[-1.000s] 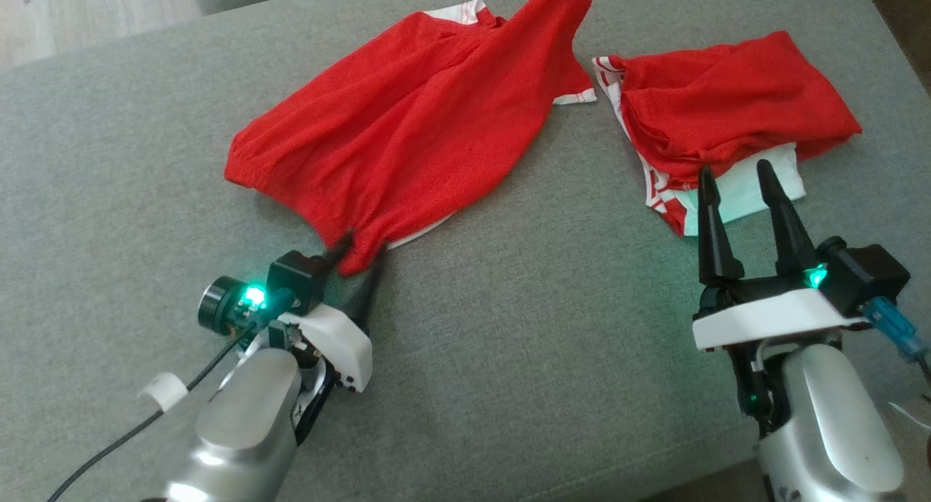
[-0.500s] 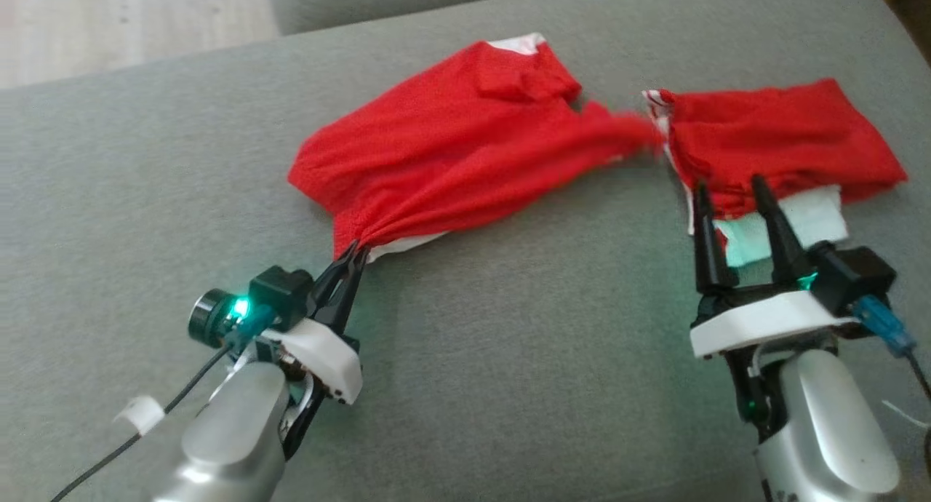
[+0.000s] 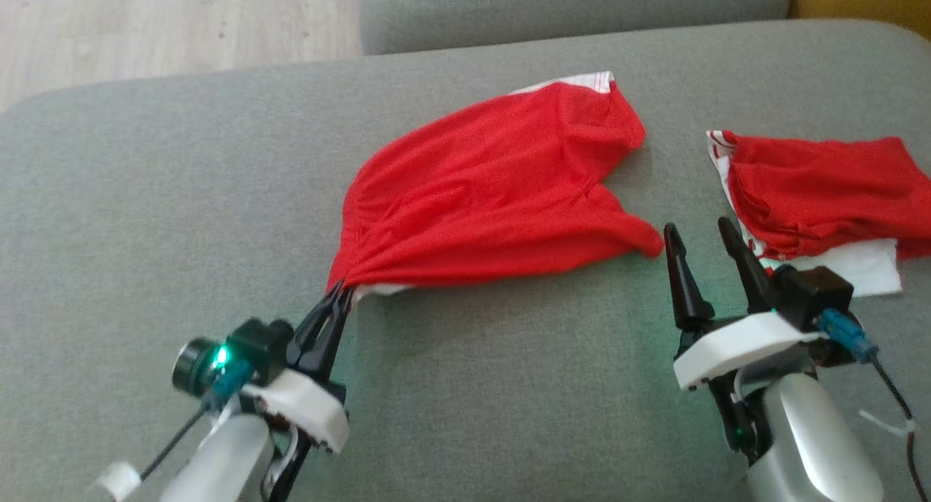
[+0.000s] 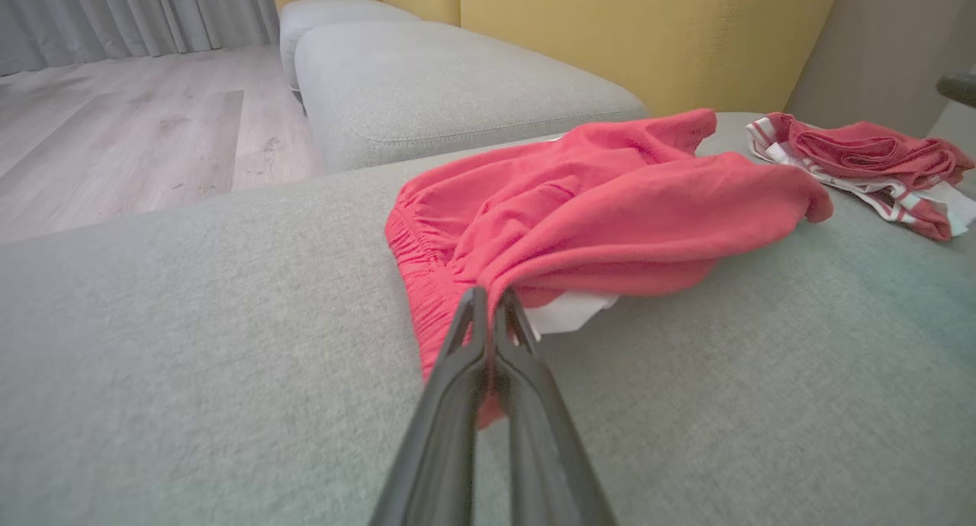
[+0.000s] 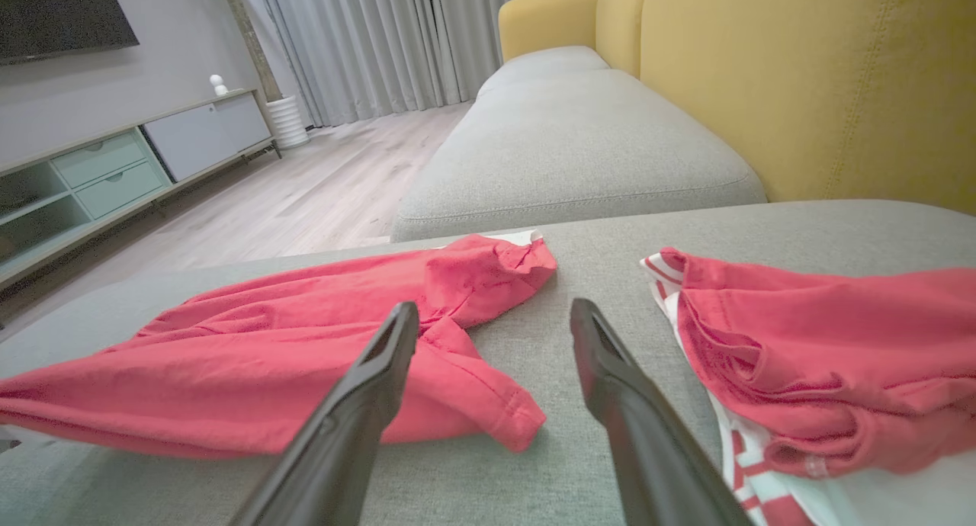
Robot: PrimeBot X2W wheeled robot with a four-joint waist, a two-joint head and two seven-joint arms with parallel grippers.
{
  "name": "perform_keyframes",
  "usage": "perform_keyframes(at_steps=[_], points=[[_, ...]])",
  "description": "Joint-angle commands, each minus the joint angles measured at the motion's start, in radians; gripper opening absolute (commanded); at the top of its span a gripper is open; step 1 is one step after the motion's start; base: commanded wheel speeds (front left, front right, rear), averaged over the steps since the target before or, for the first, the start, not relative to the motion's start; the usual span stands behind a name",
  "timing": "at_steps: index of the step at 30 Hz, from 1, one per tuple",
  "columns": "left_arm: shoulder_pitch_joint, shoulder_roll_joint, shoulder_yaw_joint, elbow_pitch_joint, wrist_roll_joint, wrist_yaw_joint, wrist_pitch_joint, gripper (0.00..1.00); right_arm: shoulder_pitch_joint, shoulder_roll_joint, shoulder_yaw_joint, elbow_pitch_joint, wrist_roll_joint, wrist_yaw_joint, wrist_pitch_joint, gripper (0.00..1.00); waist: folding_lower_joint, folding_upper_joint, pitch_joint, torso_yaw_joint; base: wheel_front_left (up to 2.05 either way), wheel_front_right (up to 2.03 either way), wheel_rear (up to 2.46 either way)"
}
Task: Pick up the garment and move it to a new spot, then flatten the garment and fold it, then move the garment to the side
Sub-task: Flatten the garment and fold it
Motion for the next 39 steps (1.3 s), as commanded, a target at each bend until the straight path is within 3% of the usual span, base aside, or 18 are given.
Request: perform_keyframes(at_steps=[1,5,6,7,20,26,39], points=[[-0.019,0.03,0.042,-0.035,-0.005,0.006,-0.003,0.0,-0.01,0.004,0.025,-0.025,-0.003,-0.001,0.002,1.0,0.0001,-0.0001,-0.011,0.01,0.0,0.0,0.0],[0.021,0.036,0.029,-0.065,-0.014,0.007,0.016,0.0,-0.001,0.004,0.028,-0.024,-0.001,-0.001,0.009,1.0,0.0001,-0.0001,-0.022,0.028,0.0,0.0,0.0],[0.025,0.037,0.027,-0.072,-0.01,0.015,0.015,0.45,0.0,0.004,0.03,-0.024,-0.001,-0.001,0.012,1.0,0.0001,-0.0001,-0.024,0.032,0.0,0.0,0.0],[0.027,0.037,0.026,-0.08,-0.006,0.023,0.014,1.0,0.0,0.004,0.03,-0.024,-0.001,-0.001,0.015,1.0,0.0001,-0.0001,-0.025,0.037,0.0,0.0,0.0],[0.099,-0.001,0.111,-0.215,-0.042,0.104,-0.028,1.0,0.007,0.004,-0.046,0.042,-0.002,-0.001,0.054,1.0,0.0001,-0.0001,-0.028,0.087,0.0,0.0,0.0],[0.125,-0.008,0.113,-0.245,-0.035,0.104,-0.031,1.0,-0.02,0.004,-0.074,0.15,0.036,-0.001,0.056,1.0,0.0001,-0.0001,-0.012,0.104,0.0,0.0,0.0],[0.109,-0.014,0.122,-0.244,-0.028,0.098,-0.032,1.0,-0.123,0.004,0.002,0.318,0.122,-0.001,-0.001,1.0,0.0001,-0.0001,0.027,0.108,0.0,0.0,0.0]])
